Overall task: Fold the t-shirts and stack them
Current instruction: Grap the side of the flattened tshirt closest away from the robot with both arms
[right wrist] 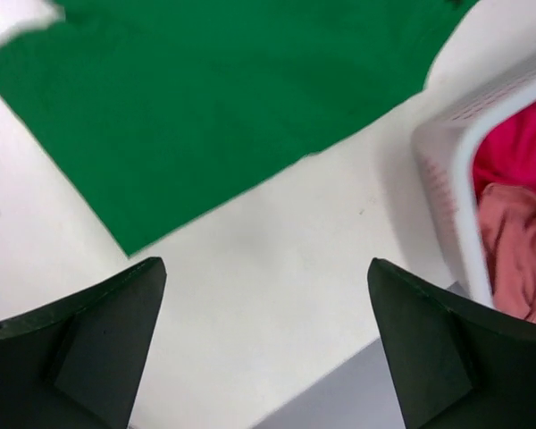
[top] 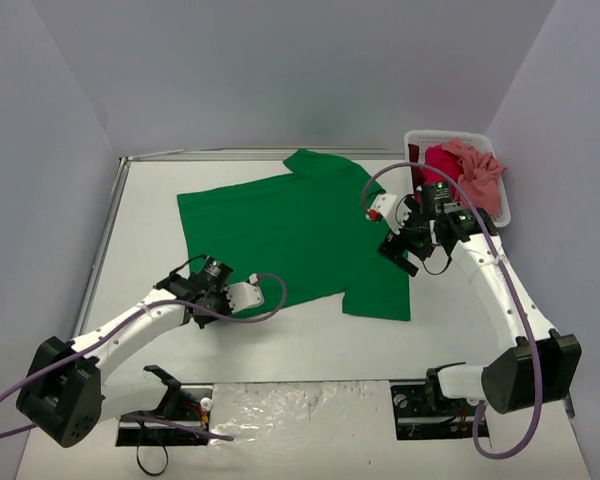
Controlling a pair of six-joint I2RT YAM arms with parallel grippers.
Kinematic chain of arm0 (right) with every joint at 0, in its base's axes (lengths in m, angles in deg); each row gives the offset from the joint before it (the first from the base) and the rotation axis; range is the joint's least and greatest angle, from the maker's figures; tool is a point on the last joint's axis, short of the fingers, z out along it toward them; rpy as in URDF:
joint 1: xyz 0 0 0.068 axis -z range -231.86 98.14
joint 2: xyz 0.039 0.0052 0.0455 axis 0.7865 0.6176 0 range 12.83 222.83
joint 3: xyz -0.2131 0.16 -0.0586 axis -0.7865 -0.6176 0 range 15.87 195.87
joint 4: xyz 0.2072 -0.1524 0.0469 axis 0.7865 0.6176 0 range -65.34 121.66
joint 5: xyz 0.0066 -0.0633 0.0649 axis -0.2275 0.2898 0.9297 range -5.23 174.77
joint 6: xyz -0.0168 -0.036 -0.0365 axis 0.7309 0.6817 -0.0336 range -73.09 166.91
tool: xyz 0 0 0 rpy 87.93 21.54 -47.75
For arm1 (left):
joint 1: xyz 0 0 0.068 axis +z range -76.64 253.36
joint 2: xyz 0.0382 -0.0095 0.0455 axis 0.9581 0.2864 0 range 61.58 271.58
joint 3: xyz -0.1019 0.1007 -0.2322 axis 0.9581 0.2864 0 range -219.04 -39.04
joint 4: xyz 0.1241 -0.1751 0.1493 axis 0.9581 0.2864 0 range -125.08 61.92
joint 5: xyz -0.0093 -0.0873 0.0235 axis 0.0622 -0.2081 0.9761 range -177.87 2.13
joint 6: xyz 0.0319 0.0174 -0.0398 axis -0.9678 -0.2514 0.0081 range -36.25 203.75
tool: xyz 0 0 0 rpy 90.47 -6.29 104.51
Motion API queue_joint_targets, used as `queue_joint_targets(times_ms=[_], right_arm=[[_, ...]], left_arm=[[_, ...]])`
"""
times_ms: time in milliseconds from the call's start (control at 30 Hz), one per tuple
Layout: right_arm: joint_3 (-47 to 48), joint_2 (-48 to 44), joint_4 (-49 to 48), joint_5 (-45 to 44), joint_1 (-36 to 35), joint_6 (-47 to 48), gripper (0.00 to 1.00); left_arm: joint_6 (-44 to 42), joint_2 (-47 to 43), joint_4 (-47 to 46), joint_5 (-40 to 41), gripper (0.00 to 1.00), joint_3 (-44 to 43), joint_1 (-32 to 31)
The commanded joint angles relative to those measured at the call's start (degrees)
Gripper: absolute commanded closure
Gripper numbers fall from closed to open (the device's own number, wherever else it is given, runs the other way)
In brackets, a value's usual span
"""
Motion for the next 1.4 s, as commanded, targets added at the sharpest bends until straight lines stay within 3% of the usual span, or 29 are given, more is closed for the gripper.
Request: queue_joint_targets(times_ms=[0, 167, 433, 567, 800, 1067, 1367], right_arm=[[-4.4, 1.45, 7.23, -13.98, -3.6, 8.43, 0.08], [-8.36, 2.51, 8.46, -19.17, -9.24, 9.14, 0.11], [-8.53, 7.51, 8.11, -16.54, -18.2, 5.46, 0.18], [-9.24, 9.81, 7.94, -13.99, -22.95, 2.55, 0.27], [-12.49, 12.61, 6.89, -14.96, -30.6, -0.44, 0.35], [-15.57, 16.93, 5.21, -15.75, -33.42, -4.31, 0.47], [-17.41, 20.79, 2.4, -17.77, -35.44, -8.17, 0.5]], left_arm=[[0.61, 1.19, 0.6, -0.9, 0.98, -2.59, 2.98], [1.23, 4.44, -4.49, 0.95, 0.98, -3.73, 8.42], [5.27, 15.43, -10.38, 2.36, 0.98, -11.02, 18.35], [5.89, 18.86, -10.56, 1.74, 0.98, -14.19, 19.42], [7.29, 23.52, -11.97, 1.56, 0.98, -17.61, 22.58], [7.47, 24.31, -11.79, -0.46, 0.98, -19.02, 24.52], [7.29, 23.61, -12.06, -2.3, 0.98, -17.79, 25.75]])
